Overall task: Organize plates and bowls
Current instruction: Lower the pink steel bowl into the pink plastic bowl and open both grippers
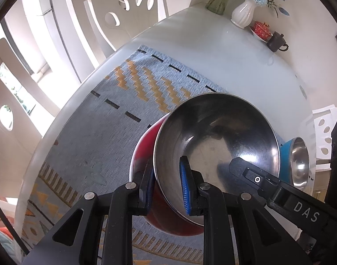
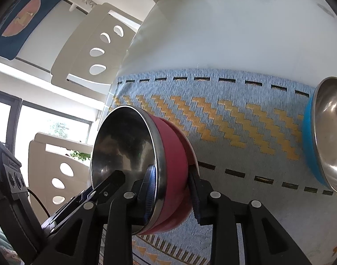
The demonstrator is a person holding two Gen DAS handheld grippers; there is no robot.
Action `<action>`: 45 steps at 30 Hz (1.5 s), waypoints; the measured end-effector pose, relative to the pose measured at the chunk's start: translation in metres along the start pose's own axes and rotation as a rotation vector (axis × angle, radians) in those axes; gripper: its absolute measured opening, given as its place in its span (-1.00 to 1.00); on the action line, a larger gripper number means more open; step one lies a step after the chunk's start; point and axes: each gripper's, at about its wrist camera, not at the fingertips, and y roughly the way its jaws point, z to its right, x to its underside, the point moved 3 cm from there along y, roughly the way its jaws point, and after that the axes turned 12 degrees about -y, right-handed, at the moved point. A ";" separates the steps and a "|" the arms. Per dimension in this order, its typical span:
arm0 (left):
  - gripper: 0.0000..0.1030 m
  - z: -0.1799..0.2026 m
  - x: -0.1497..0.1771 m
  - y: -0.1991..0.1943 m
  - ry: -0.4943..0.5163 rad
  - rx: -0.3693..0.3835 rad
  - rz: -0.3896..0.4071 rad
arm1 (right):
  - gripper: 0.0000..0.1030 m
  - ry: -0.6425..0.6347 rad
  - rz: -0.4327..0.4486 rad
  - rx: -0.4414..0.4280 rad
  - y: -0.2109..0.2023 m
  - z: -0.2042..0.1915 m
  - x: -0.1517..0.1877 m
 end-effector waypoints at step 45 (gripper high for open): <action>-0.49 0.000 0.004 -0.018 -0.001 -0.036 0.015 | -0.27 0.012 0.023 0.027 -0.032 0.015 0.012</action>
